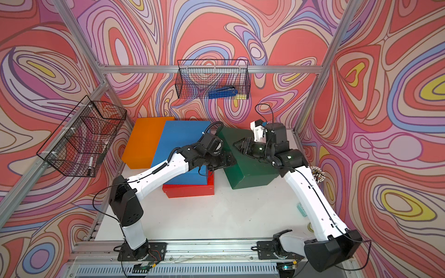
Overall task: Stack the shoeboxes
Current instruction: Adjust the shoebox at the center of the board.
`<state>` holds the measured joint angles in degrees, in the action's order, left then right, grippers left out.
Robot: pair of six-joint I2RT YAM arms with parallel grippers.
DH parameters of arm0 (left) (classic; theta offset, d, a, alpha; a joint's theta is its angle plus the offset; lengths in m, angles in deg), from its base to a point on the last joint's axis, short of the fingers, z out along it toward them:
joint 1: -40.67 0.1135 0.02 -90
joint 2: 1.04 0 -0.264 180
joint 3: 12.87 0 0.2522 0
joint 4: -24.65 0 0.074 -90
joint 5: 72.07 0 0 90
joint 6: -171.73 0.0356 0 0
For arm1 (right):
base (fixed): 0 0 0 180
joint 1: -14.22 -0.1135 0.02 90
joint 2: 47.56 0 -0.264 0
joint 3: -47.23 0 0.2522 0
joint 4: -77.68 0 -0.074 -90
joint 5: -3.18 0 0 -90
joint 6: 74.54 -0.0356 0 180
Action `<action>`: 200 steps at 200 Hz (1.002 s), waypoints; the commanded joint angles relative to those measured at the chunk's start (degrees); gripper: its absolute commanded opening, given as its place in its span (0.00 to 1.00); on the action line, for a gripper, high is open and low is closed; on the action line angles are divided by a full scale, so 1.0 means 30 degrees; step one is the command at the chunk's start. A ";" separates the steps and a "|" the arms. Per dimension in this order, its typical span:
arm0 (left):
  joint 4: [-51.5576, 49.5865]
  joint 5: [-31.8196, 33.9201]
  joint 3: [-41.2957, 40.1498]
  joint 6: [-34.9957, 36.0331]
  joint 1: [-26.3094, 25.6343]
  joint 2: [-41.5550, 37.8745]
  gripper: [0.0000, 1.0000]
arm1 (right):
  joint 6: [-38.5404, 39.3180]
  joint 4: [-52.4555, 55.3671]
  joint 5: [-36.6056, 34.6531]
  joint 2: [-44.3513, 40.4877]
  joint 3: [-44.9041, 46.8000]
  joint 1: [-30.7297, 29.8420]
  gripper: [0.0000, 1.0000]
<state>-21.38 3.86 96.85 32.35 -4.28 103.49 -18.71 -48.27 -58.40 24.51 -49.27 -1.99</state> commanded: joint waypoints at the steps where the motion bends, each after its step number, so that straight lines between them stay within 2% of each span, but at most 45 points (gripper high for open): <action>1: 0.0272 0.0608 -0.0296 -0.0149 -0.0017 -0.0652 0.91 | 0.1206 0.2014 -0.1752 -0.0155 -0.0501 0.0958 0.42; 25: 0.0378 0.0392 -0.0266 -0.0160 -0.0002 -0.0614 0.92 | 0.1397 0.2388 -0.2713 0.0424 0.0142 0.2507 0.43; 52: 0.0482 -0.0049 -0.0263 -0.0368 -0.0017 -0.0293 0.93 | 0.1681 0.2356 -0.4749 0.1197 0.1201 0.3096 0.45; 88: -0.0341 0.0180 0.0023 -0.0474 -0.0167 0.0223 0.97 | 0.1972 0.0950 -0.4611 0.2170 0.2944 0.3864 0.49; 90: -0.0469 0.0229 0.0104 -0.0450 -0.0223 0.0268 0.98 | 0.1976 0.0835 -0.4524 0.2212 0.3066 0.3934 0.56; 96: -0.0831 0.0442 0.0276 -0.0400 -0.0292 0.0413 0.99 | 0.2053 0.0465 -0.4295 0.2294 0.3432 0.4091 0.91; 98: -0.0929 0.0485 0.0329 -0.0388 -0.0335 0.0484 0.99 | 0.2069 0.0341 -0.4218 0.2323 0.3540 0.4159 0.96; 100: -0.1078 0.0539 0.0401 -0.0363 -0.0375 0.0531 0.99 | 0.2117 0.0215 -0.4147 0.2316 0.3647 0.4220 0.98; 105: -0.1390 0.0757 0.0550 -0.0351 -0.0450 0.0618 1.00 | 0.2182 -0.0087 -0.4004 0.2365 0.3944 0.4378 0.98; 118: -0.1861 0.1153 0.0780 -0.0325 -0.0766 0.0983 1.00 | 0.2558 -0.1026 -0.3520 0.2400 0.4692 0.4765 0.87; 125: -0.2046 0.1319 0.0848 -0.0325 -0.0907 0.1124 1.00 | 0.2669 -0.1402 -0.3448 0.2416 0.5004 0.4947 0.85; 200: -0.1649 0.1467 0.0438 -0.1232 -0.1539 0.2502 1.00 | 0.4048 -0.2350 -0.6101 0.4532 0.5129 0.5649 0.96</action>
<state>-25.71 7.31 98.03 30.44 -8.80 109.15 -9.07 -53.28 -72.85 35.68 -33.92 14.25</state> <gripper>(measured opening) 0.997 0.953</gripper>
